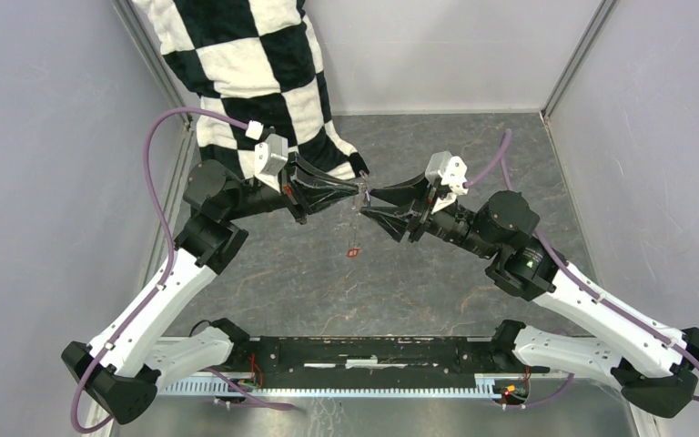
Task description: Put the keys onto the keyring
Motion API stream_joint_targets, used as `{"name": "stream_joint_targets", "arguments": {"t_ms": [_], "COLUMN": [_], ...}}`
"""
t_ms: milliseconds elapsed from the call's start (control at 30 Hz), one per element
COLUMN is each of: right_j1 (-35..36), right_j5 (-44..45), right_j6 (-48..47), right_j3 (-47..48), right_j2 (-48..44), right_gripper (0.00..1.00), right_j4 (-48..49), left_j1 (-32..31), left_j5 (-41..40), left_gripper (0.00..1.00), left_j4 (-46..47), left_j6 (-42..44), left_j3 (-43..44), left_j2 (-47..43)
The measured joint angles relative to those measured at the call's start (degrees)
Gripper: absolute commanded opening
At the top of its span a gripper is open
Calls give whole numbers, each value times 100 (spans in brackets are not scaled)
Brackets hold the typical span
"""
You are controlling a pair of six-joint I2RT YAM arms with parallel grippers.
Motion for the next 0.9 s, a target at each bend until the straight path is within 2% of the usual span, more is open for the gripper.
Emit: {"name": "stream_joint_targets", "arguments": {"t_ms": [233, 433, 500, 667, 900], "right_j1": [0, 0, 0, 0, 0], "right_j5": [142, 177, 173, 155, 37], "right_j6": [-35, -79, -98, -103, -98], "right_j3": [-24, -85, -87, -90, -90], "right_j2": [-7, -68, -68, -94, -170], "right_gripper": [37, 12, 6, 1, 0], "right_j4": [0, 9, 9, -24, -229], "left_j1": [0, 0, 0, 0, -2], "left_j5": [254, 299, 299, 291, 289], "left_gripper": [2, 2, 2, 2, 2], "left_j4": [7, 7, 7, 7, 11], "left_j6": [-17, -17, -17, -17, -17], "left_j3": [0, 0, 0, -20, -55], "left_j2": [0, 0, 0, -17, -42]}}
